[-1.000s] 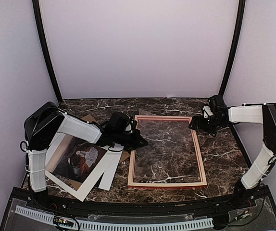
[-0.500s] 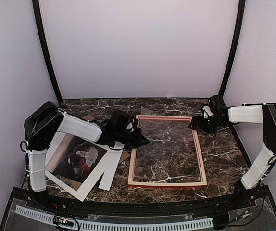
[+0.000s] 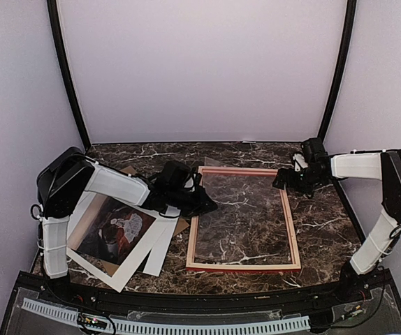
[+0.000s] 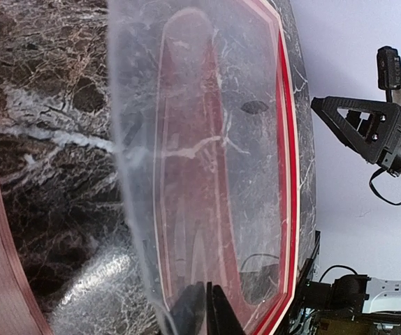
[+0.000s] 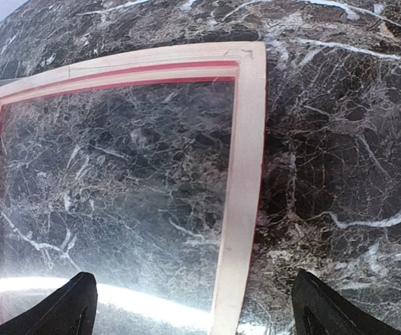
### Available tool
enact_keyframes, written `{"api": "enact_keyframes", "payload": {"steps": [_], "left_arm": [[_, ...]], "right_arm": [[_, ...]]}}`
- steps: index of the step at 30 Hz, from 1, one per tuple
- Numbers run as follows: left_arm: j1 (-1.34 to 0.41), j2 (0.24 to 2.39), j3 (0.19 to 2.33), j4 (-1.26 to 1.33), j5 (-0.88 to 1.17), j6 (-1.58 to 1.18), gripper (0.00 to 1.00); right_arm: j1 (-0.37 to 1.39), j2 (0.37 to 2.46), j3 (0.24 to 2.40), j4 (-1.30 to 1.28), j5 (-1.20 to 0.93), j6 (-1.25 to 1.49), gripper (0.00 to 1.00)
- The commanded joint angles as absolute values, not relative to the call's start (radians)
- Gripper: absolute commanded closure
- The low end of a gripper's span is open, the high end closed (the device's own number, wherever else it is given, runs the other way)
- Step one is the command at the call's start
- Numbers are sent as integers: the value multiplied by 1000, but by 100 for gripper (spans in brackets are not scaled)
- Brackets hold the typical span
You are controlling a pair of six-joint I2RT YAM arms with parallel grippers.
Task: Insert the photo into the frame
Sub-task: Place the glass panel in the frame body.
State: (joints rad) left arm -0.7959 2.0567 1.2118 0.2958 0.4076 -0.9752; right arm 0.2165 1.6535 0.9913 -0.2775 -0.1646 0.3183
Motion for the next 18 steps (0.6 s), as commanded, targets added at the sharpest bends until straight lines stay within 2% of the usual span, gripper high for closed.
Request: {"api": "enact_keyframes", "payload": {"steps": [1, 11, 18], "left_arm": [[-805, 2071, 1246, 277, 428, -957, 88], [-805, 2085, 1262, 267, 436, -957, 75], [-807, 2089, 1268, 265, 437, -956, 73]], "right_arm": [[241, 1658, 1017, -259, -180, 317, 2], [318, 1652, 1026, -239, -238, 341, 2], [383, 1682, 1018, -198, -283, 376, 3]]}}
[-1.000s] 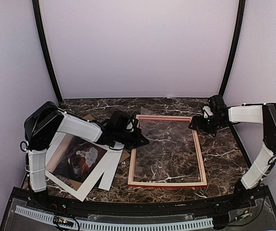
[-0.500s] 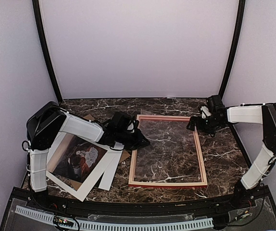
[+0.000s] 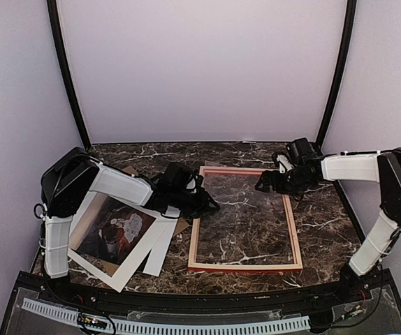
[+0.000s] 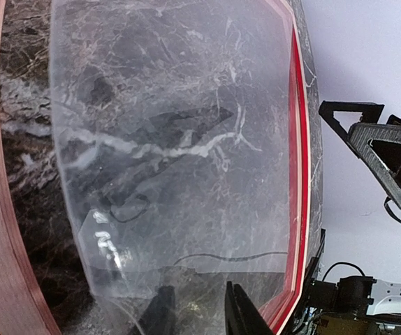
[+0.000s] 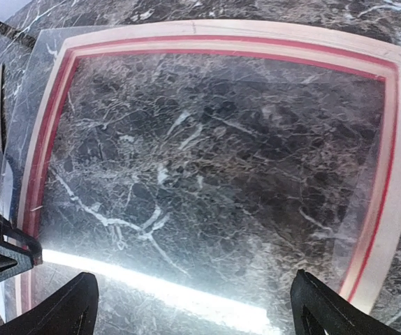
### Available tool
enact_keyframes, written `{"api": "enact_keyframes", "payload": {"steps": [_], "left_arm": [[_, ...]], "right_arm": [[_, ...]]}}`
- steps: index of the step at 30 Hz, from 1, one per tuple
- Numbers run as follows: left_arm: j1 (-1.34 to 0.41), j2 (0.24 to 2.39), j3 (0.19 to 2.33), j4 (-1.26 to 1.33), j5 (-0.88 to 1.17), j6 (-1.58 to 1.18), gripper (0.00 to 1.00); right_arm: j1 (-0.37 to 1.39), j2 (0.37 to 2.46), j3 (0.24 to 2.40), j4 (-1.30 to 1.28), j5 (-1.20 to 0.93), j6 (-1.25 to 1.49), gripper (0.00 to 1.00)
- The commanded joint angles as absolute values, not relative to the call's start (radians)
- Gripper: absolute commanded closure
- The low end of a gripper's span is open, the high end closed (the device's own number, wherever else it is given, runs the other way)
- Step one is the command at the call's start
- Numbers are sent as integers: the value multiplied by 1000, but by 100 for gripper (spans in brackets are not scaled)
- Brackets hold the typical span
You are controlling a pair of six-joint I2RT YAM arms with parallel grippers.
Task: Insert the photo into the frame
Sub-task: Place the glass panel in the frame body.
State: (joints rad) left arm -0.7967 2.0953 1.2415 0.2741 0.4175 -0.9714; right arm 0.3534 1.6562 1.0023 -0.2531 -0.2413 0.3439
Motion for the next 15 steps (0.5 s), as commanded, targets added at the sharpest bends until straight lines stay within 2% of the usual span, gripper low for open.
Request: {"api": "enact_keyframes", "payload": {"steps": [1, 15], "left_arm": [[-807, 2089, 1268, 265, 437, -956, 72], [-808, 2089, 1267, 263, 446, -953, 71]], "right_arm": [[390, 1688, 1016, -190, -288, 382, 3], [413, 1761, 988, -146, -316, 402, 4]]}}
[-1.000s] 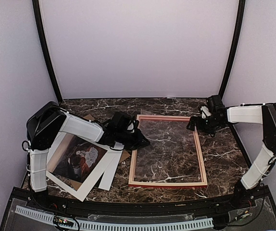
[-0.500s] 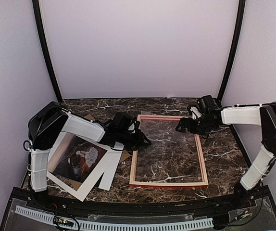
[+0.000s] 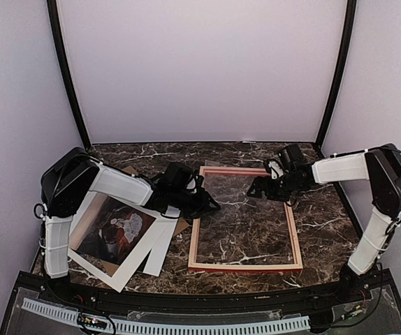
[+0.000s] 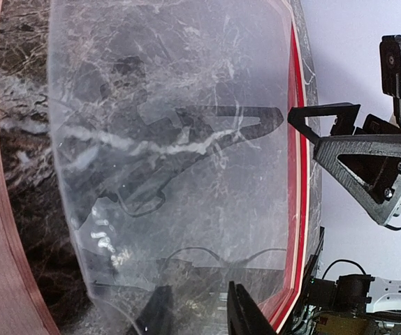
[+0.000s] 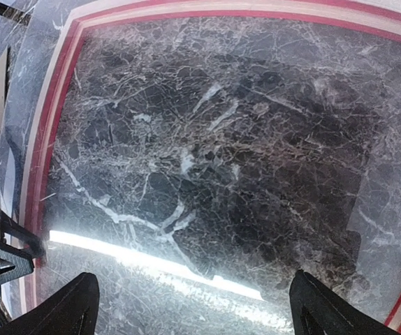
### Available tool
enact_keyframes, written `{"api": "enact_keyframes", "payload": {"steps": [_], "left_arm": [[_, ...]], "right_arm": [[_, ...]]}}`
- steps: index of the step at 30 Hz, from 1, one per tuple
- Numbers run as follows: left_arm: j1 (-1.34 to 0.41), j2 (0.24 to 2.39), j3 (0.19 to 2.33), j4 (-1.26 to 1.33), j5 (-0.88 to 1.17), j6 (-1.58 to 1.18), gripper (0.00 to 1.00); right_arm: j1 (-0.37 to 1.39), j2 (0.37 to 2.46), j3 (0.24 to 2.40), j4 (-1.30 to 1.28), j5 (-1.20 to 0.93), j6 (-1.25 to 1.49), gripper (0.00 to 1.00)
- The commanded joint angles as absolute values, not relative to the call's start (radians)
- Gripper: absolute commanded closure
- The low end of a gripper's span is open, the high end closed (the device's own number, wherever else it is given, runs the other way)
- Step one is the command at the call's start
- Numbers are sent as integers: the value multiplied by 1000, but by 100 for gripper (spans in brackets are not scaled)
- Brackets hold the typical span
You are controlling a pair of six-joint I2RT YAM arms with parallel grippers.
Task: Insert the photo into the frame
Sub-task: Place the glass panel in the frame body.
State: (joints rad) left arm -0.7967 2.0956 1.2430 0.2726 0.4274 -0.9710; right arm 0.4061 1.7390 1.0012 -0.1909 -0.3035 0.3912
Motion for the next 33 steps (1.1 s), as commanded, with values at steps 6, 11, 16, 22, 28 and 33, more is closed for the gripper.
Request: {"api": "enact_keyframes", "payload": {"steps": [6, 11, 16, 22, 28, 33], "left_arm": [[-808, 2079, 1261, 261, 443, -951, 68], [-808, 2057, 1249, 252, 436, -947, 65], [-808, 2028, 1231, 232, 413, -937, 62], [-808, 1983, 1208, 202, 373, -915, 60], [-808, 1938, 1179, 178, 334, -895, 59], [-808, 1907, 1171, 142, 281, -861, 58]], "right_arm": [[412, 1781, 976, -147, -306, 396, 4], [412, 1785, 976, -156, -294, 390, 4], [412, 1784, 977, -168, -286, 382, 4], [412, 1785, 983, -181, -277, 376, 4], [412, 1788, 986, -186, -272, 373, 4], [413, 1788, 986, -183, -268, 371, 4]]}}
